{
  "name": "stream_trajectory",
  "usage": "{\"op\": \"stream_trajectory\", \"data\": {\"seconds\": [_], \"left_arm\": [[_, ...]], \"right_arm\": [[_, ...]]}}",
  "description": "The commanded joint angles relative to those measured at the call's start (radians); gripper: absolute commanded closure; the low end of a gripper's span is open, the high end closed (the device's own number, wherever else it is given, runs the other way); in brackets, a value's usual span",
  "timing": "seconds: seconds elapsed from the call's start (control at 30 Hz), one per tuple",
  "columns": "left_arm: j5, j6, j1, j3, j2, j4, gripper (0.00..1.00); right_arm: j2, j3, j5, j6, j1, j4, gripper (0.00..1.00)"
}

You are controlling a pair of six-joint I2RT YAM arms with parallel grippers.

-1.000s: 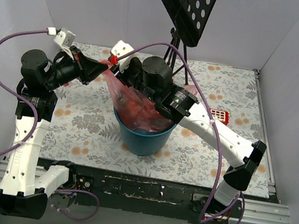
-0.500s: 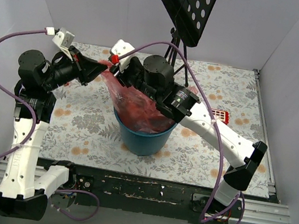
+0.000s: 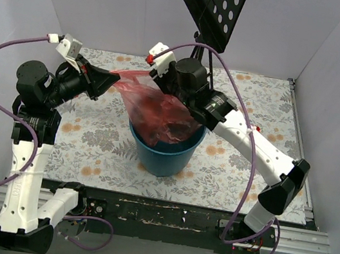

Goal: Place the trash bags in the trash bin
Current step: Place the trash bag in the trash bin.

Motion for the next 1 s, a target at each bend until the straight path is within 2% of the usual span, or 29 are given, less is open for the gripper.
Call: {"op": "stream_trajectory", "data": {"seconds": [0.0, 0.2, 0.43, 0.57, 0.73, 0.97], "left_arm": [[-0.026, 0.046, -0.001, -0.014, -0.030, -0.031, 1.00], [-0.072, 0.074, -0.001, -0.028, -0.015, -0.071, 1.00], [-0.129, 0.094, -0.001, -0.037, 0.094, -0.060, 1.00], [-0.139, 0.082, -0.001, -0.009, 0.220, -0.033, 1.00], [-0.207, 0.080, -0.001, 0.087, 0.395, -0.086, 1.00], [-0.245, 0.109, -0.001, 0.221, 0.533, -0.230, 1.00]], "right_arm": [[-0.135, -0.085, 0.024, -0.004, -0.056, -0.123, 0.57], [-0.294, -0.266, 0.038, -0.010, -0.134, -0.200, 0.57], [-0.396, -0.363, 0.008, -0.027, -0.243, -0.229, 0.57], [-0.404, -0.378, -0.153, -0.010, -0.303, -0.232, 0.57], [-0.361, -0.360, -0.462, 0.024, -0.365, -0.263, 0.56], [-0.380, -0.392, -0.578, 0.174, -0.439, -0.165, 0.53]]}}
